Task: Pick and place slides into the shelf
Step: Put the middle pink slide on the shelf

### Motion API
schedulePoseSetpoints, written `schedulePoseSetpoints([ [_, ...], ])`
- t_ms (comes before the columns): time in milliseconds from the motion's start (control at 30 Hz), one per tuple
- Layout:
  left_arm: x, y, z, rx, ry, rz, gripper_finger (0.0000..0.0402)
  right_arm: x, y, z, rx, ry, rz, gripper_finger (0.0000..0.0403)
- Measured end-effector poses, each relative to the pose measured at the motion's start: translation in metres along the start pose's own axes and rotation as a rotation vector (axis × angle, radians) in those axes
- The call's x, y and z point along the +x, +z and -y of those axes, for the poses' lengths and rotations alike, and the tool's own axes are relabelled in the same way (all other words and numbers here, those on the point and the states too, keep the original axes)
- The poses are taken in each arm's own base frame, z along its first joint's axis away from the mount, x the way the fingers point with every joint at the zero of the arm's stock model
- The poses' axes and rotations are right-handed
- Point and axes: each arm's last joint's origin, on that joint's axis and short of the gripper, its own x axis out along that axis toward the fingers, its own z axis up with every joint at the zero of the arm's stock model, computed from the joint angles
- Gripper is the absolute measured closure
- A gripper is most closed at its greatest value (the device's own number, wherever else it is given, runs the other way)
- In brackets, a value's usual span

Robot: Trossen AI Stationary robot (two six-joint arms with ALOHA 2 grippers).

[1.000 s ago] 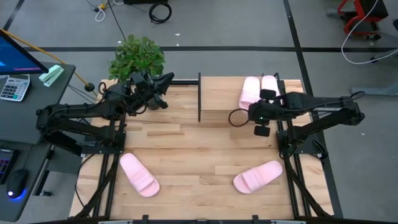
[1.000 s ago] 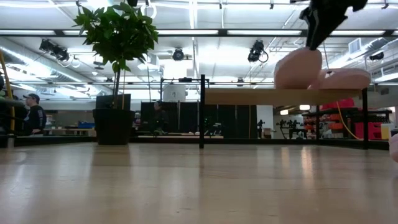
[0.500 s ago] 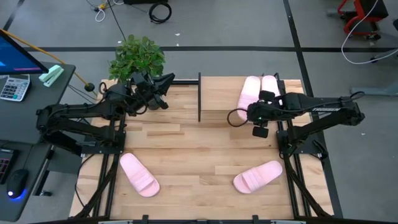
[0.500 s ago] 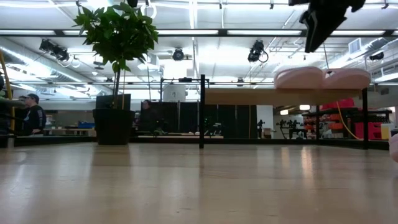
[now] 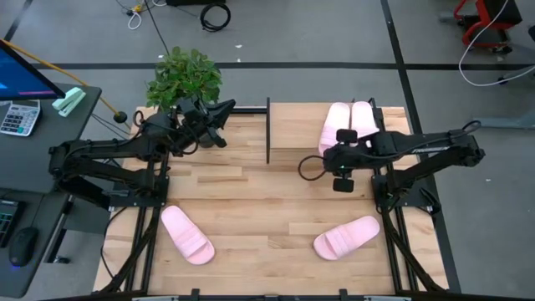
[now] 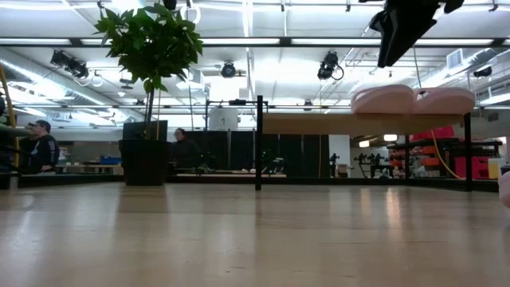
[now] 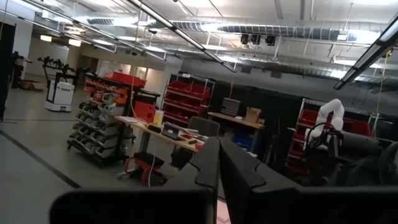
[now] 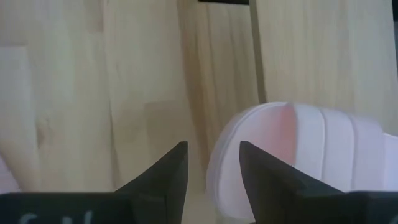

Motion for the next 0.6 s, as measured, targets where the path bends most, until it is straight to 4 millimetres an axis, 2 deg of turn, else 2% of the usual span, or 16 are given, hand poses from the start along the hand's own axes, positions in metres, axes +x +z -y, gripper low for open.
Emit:
schedulePoseSetpoints([
  [600,0.0,0.0,0.0,0.001,0.0,-0.002,0.0389,0.035,0.014,0.002,0.003,-0.08,-0.137,0.0253],
])
